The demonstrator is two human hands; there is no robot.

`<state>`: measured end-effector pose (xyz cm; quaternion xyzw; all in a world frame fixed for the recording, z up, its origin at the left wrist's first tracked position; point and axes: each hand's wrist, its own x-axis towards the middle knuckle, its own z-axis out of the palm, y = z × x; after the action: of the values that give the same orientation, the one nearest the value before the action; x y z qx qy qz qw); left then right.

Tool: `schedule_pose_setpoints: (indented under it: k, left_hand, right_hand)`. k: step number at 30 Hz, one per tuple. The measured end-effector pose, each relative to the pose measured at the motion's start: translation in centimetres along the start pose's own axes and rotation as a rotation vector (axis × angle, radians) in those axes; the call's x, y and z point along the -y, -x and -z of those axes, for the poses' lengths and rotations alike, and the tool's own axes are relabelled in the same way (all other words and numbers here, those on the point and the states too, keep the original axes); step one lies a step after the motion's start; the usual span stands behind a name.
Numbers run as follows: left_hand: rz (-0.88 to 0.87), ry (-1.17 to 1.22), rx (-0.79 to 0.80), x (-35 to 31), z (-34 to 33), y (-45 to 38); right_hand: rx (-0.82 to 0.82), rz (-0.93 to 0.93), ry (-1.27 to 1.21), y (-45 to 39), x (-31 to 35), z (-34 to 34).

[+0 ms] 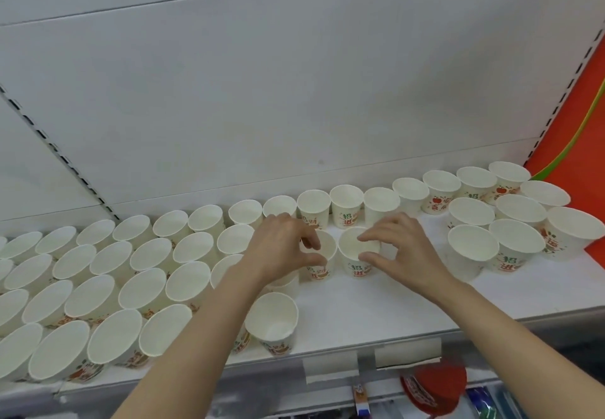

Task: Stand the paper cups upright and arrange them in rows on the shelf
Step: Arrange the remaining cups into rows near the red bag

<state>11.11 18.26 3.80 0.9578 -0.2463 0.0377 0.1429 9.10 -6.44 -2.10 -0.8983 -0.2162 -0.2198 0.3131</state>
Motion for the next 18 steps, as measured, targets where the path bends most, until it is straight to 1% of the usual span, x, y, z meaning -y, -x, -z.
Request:
schedule_pose_setpoints:
  k: [4,6,8,15,18]
  left_hand:
    - [-0.019,-0.062,-0.059,-0.5,-0.3,0.1]
    - [-0.005,-0.038,-0.052,-0.4,-0.6,0.7]
    - [-0.004,-0.066,-0.019,-0.6,-0.9,1.0]
    - [0.025,-0.241,-0.043,-0.7,-1.5,-0.6]
    - [0.013,-0.175,-0.080,-0.8,-1.7,-0.9]
  right_hand:
    - [-0.042,0.055,-0.007,-0.8,0.9,0.2]
    - [-0.034,0.091,0.054,-0.3,0.9,0.0]
    - [-0.008,0.107,0.120,0.3,0.5,-0.5]
    - [-0.042,0.045,0.157,-0.7,1.2,-2.2]
    - [-0.083,0.016,0.145,-0.4,1.5,-2.3]
